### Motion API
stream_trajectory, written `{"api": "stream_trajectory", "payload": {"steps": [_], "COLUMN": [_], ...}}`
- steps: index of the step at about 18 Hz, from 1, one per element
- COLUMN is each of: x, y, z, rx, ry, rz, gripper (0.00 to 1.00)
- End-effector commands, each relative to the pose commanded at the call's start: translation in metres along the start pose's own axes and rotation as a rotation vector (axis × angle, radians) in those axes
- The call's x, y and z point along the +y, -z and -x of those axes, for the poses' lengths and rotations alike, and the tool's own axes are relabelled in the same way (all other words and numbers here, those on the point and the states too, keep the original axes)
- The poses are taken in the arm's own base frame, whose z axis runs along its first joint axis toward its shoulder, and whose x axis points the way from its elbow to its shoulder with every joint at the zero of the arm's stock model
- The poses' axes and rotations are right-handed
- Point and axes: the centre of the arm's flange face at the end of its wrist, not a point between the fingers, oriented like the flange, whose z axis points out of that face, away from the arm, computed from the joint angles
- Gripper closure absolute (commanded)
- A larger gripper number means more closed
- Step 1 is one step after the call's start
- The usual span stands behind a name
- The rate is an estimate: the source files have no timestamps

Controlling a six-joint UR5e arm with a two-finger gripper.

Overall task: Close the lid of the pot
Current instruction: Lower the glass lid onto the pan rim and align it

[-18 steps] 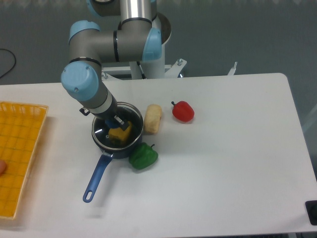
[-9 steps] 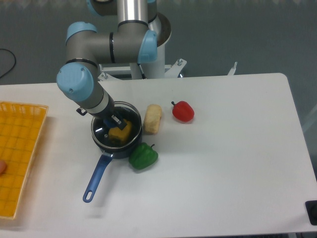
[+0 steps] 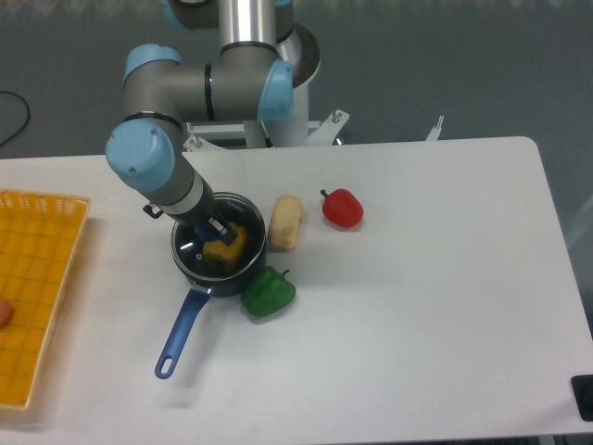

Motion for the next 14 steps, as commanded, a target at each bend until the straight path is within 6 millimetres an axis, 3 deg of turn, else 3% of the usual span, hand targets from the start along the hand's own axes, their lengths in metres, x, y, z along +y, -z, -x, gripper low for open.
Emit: {"api": "stream_trajectory", "payload": {"steps": [11, 12, 13, 14], "x": [-0.005, -0.005, -0.006, -0.007], "y": [-0.01, -0.011, -0.011, -0.01], "z": [0.003, 0.004, 0.002, 0.001], "rx": [-0.011, -0.014, -0.018, -0.024], "ry": [0.032, 0.032, 0.026, 0.02], "rz": [0.02, 0.024, 0.03, 0.033], "gripper": [0.48, 0.41, 0.26, 0.0]}}
